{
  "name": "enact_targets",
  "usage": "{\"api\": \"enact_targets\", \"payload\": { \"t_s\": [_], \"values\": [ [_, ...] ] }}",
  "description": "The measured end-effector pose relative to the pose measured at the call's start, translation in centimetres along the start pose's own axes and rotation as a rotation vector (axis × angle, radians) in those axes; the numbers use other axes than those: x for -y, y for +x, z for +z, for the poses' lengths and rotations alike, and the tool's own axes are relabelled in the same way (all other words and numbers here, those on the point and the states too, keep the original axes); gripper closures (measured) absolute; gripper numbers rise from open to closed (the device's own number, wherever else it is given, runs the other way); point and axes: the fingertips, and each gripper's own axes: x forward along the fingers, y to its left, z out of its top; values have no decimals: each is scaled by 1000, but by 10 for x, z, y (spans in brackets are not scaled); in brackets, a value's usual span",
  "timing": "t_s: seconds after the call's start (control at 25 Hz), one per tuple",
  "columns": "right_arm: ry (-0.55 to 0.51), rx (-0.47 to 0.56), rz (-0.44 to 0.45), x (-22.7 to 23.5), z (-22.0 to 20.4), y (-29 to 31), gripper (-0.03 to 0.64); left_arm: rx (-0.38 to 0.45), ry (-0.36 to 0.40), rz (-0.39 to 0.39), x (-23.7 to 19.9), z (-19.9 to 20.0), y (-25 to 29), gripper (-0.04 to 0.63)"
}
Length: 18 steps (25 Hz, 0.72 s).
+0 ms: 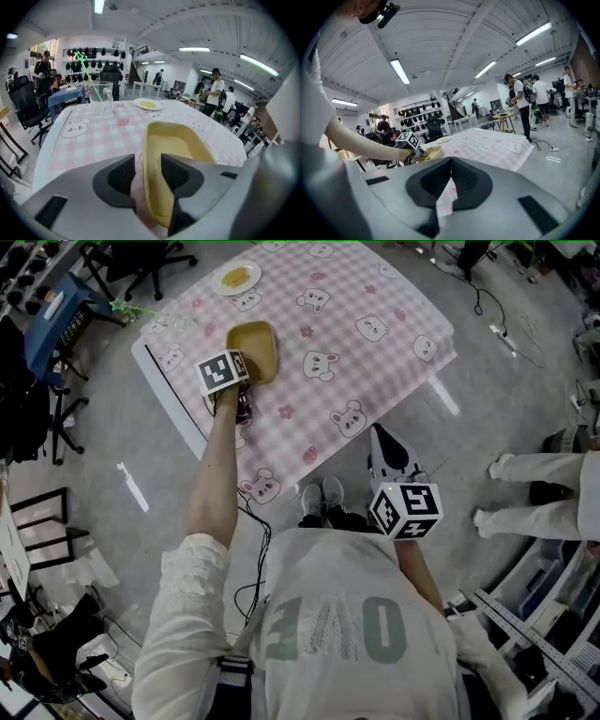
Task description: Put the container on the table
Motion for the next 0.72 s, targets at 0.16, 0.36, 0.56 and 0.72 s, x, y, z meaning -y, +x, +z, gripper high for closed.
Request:
{"api": "enact_targets", "payload": {
  "t_s": [0.16, 0.36, 0.56, 0.72],
  "values": [
    [-4, -1, 8, -6, 1, 2, 588, -3, 0, -7, 2, 1, -1, 444],
    [-10, 3, 12, -8, 1, 0, 588, 2, 7, 0, 4, 1, -4, 445],
    [-14, 8, 15, -12, -3, -1, 588, 29, 5, 9, -1, 7, -8, 445],
    [-17, 12, 27, -16, -2, 2, 588, 111, 19, 11, 2, 39, -20, 443]
  ]
}}
